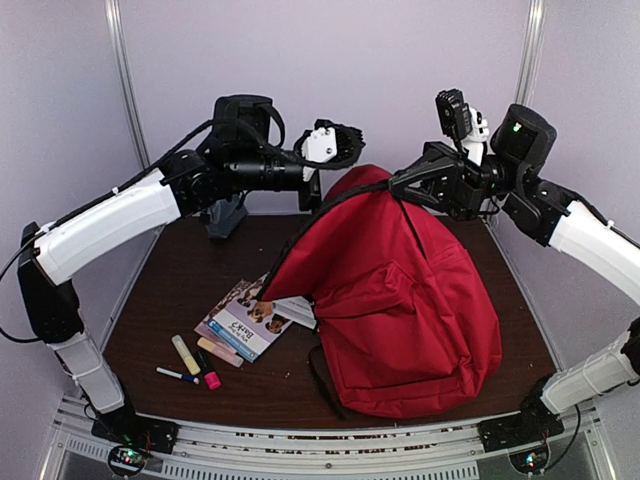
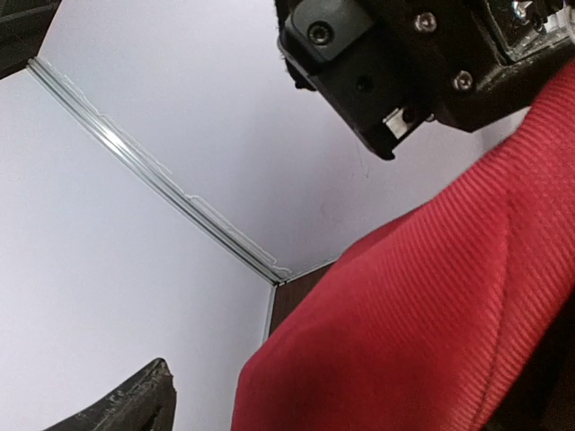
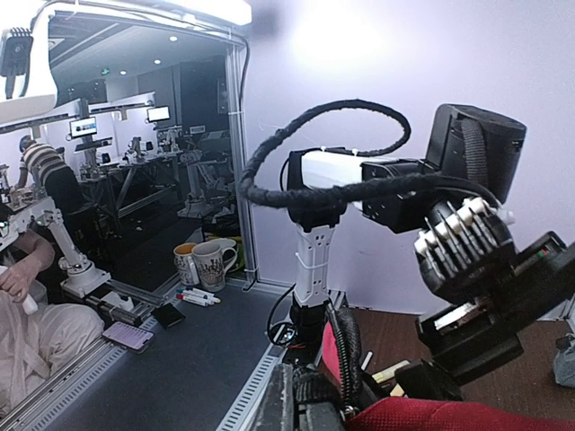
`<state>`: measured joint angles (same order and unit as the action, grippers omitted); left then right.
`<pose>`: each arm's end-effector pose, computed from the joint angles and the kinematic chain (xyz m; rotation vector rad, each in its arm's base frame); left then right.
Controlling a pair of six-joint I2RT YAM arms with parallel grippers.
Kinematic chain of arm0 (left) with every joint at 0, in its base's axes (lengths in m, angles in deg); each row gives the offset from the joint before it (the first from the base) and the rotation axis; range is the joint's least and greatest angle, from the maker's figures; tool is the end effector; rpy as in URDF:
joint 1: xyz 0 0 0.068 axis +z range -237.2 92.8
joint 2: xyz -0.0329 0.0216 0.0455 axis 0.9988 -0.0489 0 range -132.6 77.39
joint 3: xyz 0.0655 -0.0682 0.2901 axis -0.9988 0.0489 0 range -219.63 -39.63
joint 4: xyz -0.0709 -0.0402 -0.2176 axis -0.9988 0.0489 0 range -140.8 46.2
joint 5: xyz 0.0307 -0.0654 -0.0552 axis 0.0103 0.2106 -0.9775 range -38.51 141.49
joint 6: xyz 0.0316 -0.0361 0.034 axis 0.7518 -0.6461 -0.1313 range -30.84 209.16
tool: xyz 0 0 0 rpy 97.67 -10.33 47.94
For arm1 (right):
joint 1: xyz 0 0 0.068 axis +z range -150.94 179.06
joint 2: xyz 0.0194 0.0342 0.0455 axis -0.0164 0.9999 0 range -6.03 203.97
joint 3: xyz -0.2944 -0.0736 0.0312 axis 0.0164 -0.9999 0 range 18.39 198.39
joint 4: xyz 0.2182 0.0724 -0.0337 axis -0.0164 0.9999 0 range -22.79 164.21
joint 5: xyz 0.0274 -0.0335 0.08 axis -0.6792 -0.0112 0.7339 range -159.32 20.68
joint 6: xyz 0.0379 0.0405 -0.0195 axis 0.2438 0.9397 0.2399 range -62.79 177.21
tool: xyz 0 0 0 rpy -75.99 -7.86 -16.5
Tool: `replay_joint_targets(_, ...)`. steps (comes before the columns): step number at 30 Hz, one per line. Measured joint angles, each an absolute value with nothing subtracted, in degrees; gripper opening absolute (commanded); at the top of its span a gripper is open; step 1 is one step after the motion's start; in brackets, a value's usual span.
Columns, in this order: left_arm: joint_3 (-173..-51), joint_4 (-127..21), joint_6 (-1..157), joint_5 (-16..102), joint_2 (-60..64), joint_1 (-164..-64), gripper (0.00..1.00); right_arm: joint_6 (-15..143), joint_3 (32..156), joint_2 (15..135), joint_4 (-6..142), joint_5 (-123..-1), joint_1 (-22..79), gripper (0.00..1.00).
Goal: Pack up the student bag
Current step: Pick up the largest pocket of the bag from the student bag, then unzip the largest pocket of the student bag.
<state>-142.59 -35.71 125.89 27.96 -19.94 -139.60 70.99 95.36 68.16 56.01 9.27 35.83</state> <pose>0.2162 -0.3083 0.4704 1.4296 1.0170 -0.5561 0.1589 0.1708 0.4896 -1.4878 0.9365 1.5619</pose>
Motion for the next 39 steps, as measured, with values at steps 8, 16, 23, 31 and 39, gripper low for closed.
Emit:
replay_joint_targets(8, -145.08, -36.28, 123.07, 21.6, -26.13, -139.51, 0.0, 75.95, 95.2, 69.1, 50.93, 10.42, 35.9, 0.0)
replay_joint_targets(16, -133.89, -40.71, 119.33, 26.35, -19.11, -139.51, 0.0, 71.91, 92.93, 66.0, 58.67, 1.99, 31.83, 0.0)
replay_joint_targets(23, -126.48, -41.68, 115.77, 42.54, -7.42, -139.91, 0.0, 66.4, 90.31, 61.73, 70.71, -13.95, 30.54, 0.0)
replay_joint_targets(31, -122.72, -38.51, 113.39, 53.3, -1.74, -140.89, 0.0, 65.5, 87.45, 61.47, 74.71, -22.41, 29.87, 0.0)
replay_joint_targets(39, -121.47, -34.0, 110.24, 53.49, 4.47, -140.34, 0.0, 65.7, 84.8, 62.52, 76.35, -25.42, 25.58, 0.0)
